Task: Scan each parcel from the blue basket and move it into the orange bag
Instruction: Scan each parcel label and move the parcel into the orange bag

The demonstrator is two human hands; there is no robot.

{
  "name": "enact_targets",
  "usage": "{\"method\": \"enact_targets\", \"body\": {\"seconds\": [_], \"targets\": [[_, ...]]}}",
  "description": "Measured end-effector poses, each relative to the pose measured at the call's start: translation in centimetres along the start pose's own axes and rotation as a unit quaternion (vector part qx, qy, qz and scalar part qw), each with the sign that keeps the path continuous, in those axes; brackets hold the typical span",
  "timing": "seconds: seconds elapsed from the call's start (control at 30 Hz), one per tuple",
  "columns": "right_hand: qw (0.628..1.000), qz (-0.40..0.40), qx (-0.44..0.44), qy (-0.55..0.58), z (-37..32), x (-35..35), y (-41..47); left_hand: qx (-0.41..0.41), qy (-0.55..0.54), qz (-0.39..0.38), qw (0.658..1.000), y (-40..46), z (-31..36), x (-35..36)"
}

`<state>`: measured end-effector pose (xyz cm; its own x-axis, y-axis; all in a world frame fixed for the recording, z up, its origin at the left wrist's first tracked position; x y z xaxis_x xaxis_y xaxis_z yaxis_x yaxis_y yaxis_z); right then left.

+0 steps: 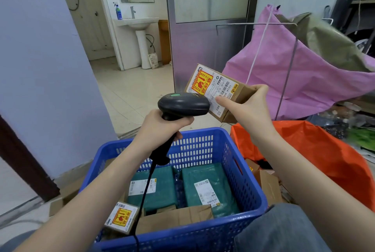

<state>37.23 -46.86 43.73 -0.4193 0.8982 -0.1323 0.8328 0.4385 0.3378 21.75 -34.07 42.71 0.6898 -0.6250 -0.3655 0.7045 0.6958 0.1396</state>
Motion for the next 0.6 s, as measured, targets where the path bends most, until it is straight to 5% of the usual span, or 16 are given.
{"method": "enact_targets", "body": {"seconds": [0.6], "targets": [[0.986, 0.099, 0.086, -0.107, 11.8, -10.2, 1.6, -0.041, -0.078, -0.018, 0.996, 4.2, -4.8, 12.7]]}}
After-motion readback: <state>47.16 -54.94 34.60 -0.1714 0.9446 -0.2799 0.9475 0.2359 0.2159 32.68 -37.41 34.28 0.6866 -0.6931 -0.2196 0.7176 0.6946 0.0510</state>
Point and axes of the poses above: each hand's wrist, its own y-axis towards the middle knuckle, its own x-axis out of the palm, z = x × y, the point moved 2 cm from there along y, towards the middle knuckle, and after that the axes turned 1 degree about x, right-handed, at the moved point
